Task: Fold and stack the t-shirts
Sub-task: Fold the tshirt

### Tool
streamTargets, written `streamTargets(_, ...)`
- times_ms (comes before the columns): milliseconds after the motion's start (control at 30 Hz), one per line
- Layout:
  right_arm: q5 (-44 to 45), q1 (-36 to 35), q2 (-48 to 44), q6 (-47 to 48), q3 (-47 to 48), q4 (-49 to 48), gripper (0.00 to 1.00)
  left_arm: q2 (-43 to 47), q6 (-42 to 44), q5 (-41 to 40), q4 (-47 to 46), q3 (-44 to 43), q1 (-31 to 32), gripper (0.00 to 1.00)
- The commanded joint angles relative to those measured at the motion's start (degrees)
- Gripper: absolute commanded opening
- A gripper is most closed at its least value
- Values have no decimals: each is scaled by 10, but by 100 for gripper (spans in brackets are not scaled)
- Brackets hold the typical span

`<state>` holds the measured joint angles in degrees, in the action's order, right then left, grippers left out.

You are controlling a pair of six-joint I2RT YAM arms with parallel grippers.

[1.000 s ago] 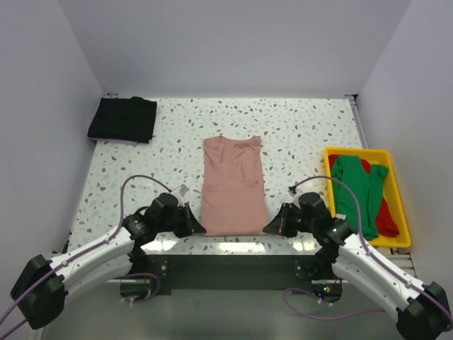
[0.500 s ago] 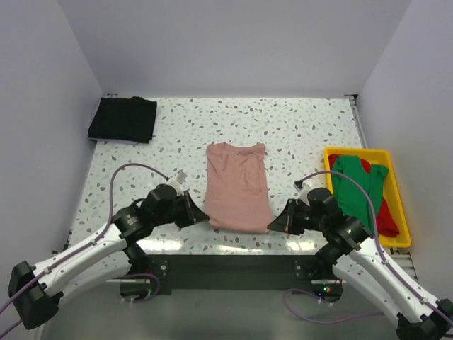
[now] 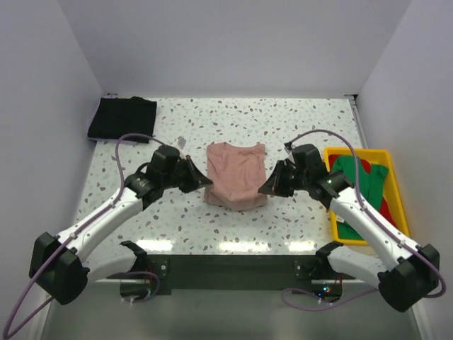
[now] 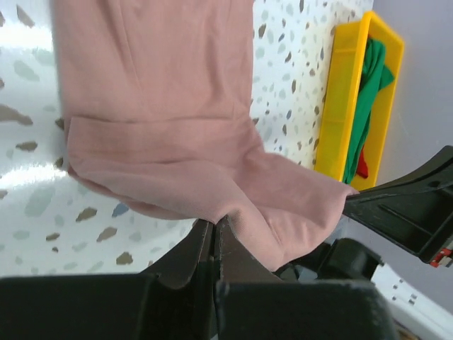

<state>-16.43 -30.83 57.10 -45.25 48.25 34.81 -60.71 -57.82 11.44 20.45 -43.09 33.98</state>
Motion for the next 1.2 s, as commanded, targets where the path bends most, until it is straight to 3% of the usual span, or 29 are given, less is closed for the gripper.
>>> streamTargets(0,-37,51,70,15,58,-63,0,-54,33,55,-64,-65,-52,0)
streamTargets(267,-106,133,296,24,188,-132,0,-253,31,151,-161,-177,-139,0)
streamTargets(467,-171,214,496,7,317,-187,0,-474,20,212,-256,-289,-205,0)
streamTargets(667,-226,237,637,-39,415,-270,2,-599,-18,249,-341,-344,-236,0)
streamTargets(733,-228,238,676,-46,432,-286,8,-622,-20,273,-364,-370,-238,10)
streamTargets(767,-225,239,686,-46,446,-284,11,-634,-25,279,-383,-374,-240,23)
streamTargets(867,-210,246,697,-35,460,-273,18,-633,-28,292,-406,-376,-250,41)
streamTargets(1067,-201,266,674,-33,446,-272,41,-596,-4,286,-404,-371,-261,54)
streamTargets(1167,-161,265,629,6,444,-238,50,-550,42,220,-295,-359,-260,55)
